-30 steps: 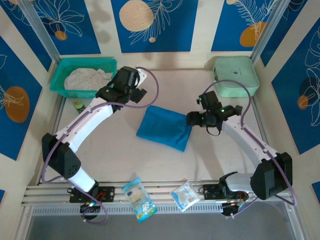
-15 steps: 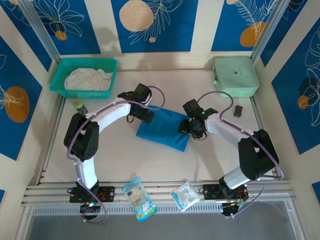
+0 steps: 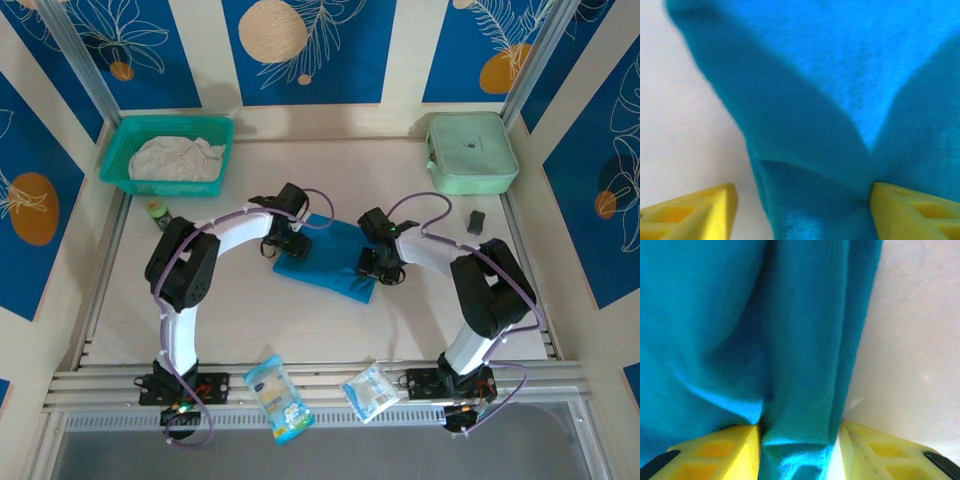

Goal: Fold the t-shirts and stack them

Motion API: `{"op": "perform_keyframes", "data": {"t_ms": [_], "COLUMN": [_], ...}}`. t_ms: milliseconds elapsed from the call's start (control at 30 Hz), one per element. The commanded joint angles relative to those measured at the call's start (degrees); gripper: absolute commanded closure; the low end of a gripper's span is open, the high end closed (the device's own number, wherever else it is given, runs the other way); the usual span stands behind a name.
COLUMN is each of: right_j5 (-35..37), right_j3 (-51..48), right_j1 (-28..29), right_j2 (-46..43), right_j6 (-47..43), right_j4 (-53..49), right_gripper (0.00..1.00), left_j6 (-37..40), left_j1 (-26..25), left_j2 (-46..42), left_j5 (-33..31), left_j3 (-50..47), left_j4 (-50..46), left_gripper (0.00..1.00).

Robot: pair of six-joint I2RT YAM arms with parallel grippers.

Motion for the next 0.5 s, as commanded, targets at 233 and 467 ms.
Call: {"op": "perform_keyframes", "data": {"t_ms": [233, 467], "right_j5": [-3.01, -3.47], "right_j3": [0.44, 5.69], "right_j1": [-0.51, -2.38], "right_j2": [6.25, 10.54], "right_j6": [-0.73, -4.86], "right_j4": [4.16, 4.01], "right_gripper": [0.81, 1.0], "left_j6": [-5.76, -4.18], "left_j1": [-4.08, -3.65], "left_j2": [4.73, 5.91], "left_j5": [1.23, -6.09], "left_j3": [-3.41, -2.27], "left_j4": [1.89, -0.42], "left_gripper": [0.74, 1.0]}}
